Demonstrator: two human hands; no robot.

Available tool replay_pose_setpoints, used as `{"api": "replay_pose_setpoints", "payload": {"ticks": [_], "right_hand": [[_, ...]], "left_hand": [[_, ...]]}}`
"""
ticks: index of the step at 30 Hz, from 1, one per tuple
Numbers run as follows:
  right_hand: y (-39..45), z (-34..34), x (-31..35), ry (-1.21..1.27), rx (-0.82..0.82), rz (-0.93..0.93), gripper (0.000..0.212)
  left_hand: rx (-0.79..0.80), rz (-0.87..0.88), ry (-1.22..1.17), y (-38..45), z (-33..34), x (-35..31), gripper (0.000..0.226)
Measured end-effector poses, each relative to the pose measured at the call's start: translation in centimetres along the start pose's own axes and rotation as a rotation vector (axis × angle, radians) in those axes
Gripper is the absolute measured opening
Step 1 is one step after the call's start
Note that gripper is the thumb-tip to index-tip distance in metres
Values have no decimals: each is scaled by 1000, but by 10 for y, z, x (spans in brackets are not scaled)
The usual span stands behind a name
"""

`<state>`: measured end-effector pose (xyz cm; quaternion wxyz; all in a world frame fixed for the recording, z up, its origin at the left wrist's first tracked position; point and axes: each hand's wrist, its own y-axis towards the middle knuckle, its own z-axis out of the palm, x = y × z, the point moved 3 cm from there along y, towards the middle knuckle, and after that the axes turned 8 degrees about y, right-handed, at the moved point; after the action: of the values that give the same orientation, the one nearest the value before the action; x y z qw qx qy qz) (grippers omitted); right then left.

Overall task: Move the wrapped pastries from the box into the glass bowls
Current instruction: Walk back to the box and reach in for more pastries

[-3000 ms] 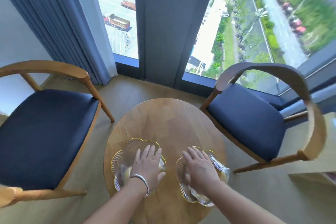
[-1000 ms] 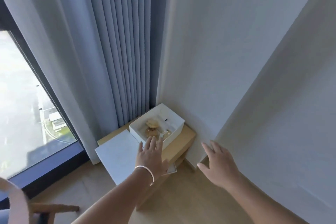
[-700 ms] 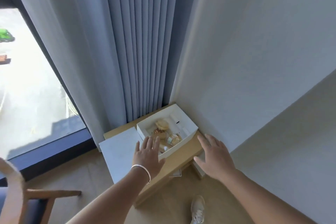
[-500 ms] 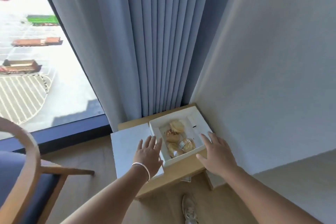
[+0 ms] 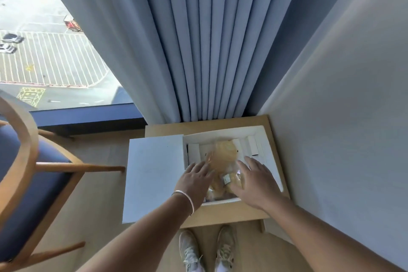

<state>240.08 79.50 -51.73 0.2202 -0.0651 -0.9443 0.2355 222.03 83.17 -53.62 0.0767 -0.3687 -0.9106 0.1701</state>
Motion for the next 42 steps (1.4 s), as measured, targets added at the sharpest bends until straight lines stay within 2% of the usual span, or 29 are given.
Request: {"api": "replay_pose_setpoints", "payload": {"ticks": [4, 11, 20, 24, 33, 39, 42], "right_hand": [[35, 11, -14, -4, 6, -4, 75], [64, 44, -30, -40, 173, 50, 74], [71, 50, -33, 18, 100, 151, 57], [67, 37, -17, 37, 75, 159, 45], [39, -16, 30, -15, 19, 88, 39], [32, -54, 86, -73, -52, -106, 17], [31, -62, 123, -118, -62, -239, 15]], "left_hand": [[43, 39, 37, 37, 26, 0, 61], [209, 73, 30, 57, 68, -10, 69], [246, 48, 7, 64, 60, -10, 48], [189, 36, -49, 49, 46, -4, 49], [79, -68, -249, -2, -10, 18, 55], [-43, -272, -405, -54, -51, 52, 63], [-65, -414, -426, -92, -61, 72, 59]]}}
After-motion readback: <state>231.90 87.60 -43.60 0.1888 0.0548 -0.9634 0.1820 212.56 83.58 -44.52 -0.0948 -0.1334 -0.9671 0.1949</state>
